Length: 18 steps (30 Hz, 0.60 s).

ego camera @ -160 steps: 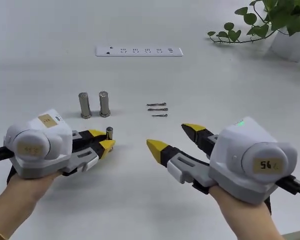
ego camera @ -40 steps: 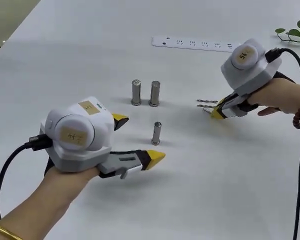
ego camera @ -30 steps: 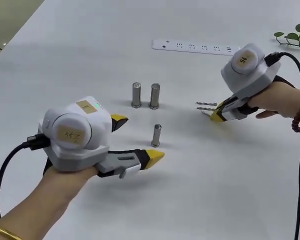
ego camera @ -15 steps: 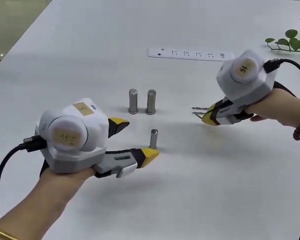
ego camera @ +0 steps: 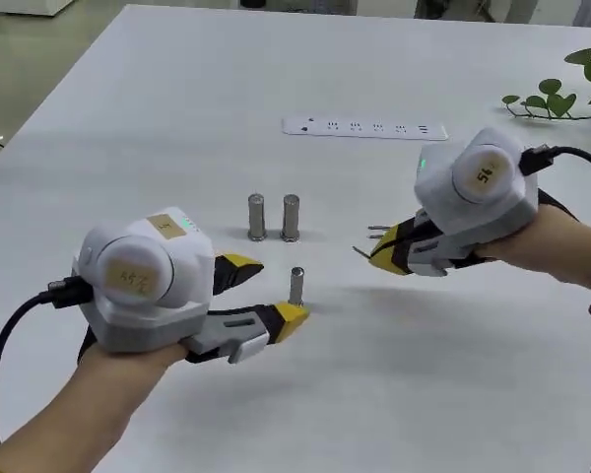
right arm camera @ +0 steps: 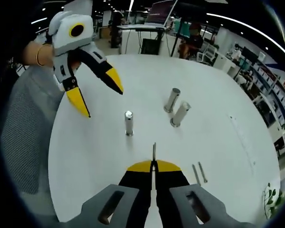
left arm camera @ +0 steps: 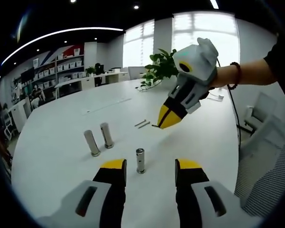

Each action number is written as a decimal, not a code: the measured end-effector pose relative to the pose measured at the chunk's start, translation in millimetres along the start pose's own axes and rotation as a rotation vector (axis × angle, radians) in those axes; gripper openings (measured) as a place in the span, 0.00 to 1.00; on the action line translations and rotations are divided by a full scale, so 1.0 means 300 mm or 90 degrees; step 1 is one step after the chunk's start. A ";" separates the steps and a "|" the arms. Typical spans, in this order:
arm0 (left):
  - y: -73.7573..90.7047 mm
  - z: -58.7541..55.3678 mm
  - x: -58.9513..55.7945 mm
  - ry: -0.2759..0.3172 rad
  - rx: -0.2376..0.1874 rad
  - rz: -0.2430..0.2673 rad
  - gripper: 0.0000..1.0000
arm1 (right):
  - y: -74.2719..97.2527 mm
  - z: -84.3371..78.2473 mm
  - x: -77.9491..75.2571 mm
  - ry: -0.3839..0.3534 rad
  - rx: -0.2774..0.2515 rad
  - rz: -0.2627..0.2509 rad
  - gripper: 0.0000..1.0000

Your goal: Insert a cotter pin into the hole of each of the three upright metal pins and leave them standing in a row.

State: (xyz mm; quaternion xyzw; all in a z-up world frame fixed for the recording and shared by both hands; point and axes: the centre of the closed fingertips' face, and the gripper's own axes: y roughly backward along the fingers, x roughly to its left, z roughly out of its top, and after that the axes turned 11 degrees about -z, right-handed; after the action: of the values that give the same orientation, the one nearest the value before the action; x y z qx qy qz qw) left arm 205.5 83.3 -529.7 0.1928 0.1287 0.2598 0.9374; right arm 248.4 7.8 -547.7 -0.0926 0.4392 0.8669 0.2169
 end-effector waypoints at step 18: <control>-0.013 0.038 -0.070 0.082 -0.037 -0.062 0.18 | 0.043 0.125 0.120 0.135 -0.110 0.001 0.00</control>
State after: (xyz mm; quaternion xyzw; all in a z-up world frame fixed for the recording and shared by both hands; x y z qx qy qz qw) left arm 193.7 65.5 -518.1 0.1424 0.1900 0.2296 0.9439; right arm 211.7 41.6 -528.7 -0.2020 0.3834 0.8870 0.1597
